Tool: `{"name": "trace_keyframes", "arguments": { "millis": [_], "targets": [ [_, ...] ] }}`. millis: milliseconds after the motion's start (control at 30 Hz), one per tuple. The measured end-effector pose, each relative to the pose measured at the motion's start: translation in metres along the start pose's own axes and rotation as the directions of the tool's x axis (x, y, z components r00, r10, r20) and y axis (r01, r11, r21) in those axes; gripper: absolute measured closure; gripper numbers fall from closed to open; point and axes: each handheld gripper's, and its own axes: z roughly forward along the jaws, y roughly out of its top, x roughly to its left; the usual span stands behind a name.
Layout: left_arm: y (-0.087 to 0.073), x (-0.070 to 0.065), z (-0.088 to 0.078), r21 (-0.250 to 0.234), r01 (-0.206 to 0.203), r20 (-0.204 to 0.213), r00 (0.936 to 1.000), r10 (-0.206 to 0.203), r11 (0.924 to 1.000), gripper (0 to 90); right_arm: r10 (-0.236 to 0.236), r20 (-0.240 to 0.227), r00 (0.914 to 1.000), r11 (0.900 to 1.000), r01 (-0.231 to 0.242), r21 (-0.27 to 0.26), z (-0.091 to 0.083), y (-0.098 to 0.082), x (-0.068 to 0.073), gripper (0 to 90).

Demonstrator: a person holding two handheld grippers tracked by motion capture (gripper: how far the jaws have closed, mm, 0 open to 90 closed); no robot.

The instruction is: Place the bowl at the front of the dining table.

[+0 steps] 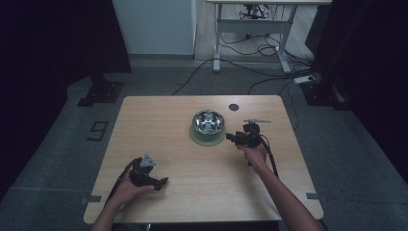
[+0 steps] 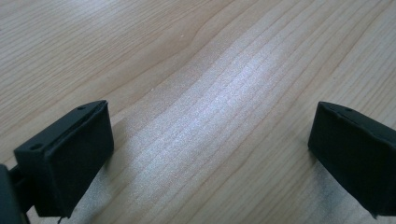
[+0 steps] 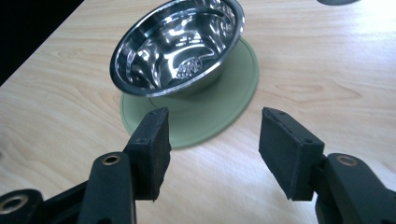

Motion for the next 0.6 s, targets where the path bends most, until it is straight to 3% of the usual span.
{"name": "trace_keyframes", "arguments": {
  "millis": [100, 367, 600],
  "targets": [
    [0.0, 0.0, 0.0, 0.0, 0.0, 0.0, 1.0, 0.0, 1.0, 0.1, 0.018, -0.009, 0.9998, 1.0, -0.018, -0.004, -0.01, -0.005, -0.002, 43.0],
    [0.0, 0.0, 0.0, 0.0, 0.001, -0.001, 1.0, -0.001, 1.0, 0.1, 0.002, 0.012, 0.9999, 1.0, -0.002, -0.004, -0.035, -0.021, -0.009, 42.6],
    [0.0, 0.0, 0.0, -0.001, 0.002, -0.002, 1.0, -0.002, 1.0, 0.1, -0.05, 0.032, 0.9983, 0.999, 0.049, 0.021, -0.053, -0.04, -0.015, 41.6]
  ]
}}
